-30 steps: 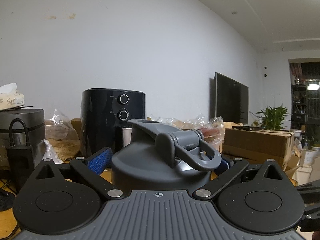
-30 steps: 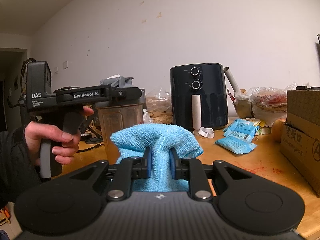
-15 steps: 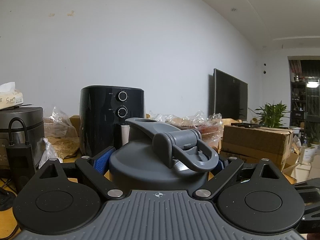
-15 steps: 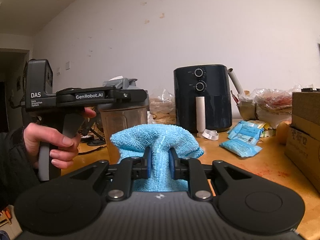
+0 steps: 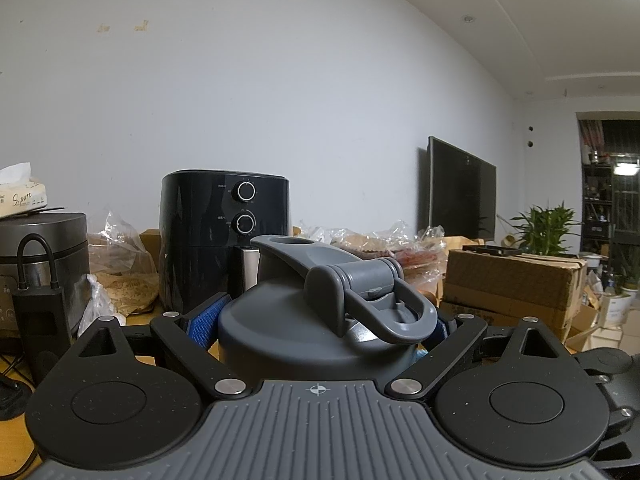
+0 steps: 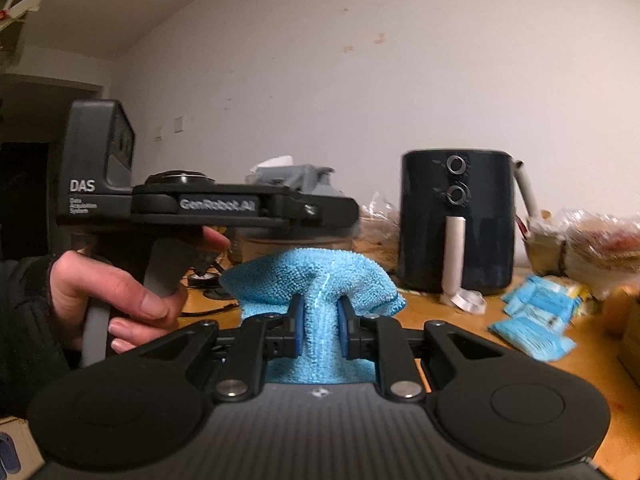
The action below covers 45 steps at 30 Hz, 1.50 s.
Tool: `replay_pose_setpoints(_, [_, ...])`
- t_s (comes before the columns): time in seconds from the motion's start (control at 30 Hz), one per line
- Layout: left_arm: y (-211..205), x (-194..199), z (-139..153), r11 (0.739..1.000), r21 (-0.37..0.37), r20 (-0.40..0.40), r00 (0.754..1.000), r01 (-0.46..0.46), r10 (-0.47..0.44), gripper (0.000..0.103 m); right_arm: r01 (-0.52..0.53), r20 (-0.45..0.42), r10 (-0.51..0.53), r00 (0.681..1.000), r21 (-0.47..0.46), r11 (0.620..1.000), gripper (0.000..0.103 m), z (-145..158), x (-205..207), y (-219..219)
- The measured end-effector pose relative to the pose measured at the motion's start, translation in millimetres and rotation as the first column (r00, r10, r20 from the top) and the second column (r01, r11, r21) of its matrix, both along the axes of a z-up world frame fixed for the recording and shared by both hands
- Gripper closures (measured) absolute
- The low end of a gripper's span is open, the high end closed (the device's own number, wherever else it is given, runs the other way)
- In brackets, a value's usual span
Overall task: Clean container
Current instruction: 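Bring the bottle with the left tool back over the cloth in the right tool, then lower the shaker bottle with the left tool onto the blue cloth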
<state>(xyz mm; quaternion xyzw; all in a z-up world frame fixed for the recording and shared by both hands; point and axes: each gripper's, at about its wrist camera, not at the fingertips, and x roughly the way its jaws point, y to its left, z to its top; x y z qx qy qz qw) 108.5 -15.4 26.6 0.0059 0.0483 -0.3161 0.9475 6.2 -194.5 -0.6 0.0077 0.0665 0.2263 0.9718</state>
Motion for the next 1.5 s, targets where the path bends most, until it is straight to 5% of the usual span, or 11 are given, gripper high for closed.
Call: replay_pose_setpoints(1.5, [-1,1,2,1.000,-0.001,-0.008,1.000,-0.008,0.008,0.008,-0.014,-0.072,0.009,0.997,-0.070,0.997,0.091,2,18,15])
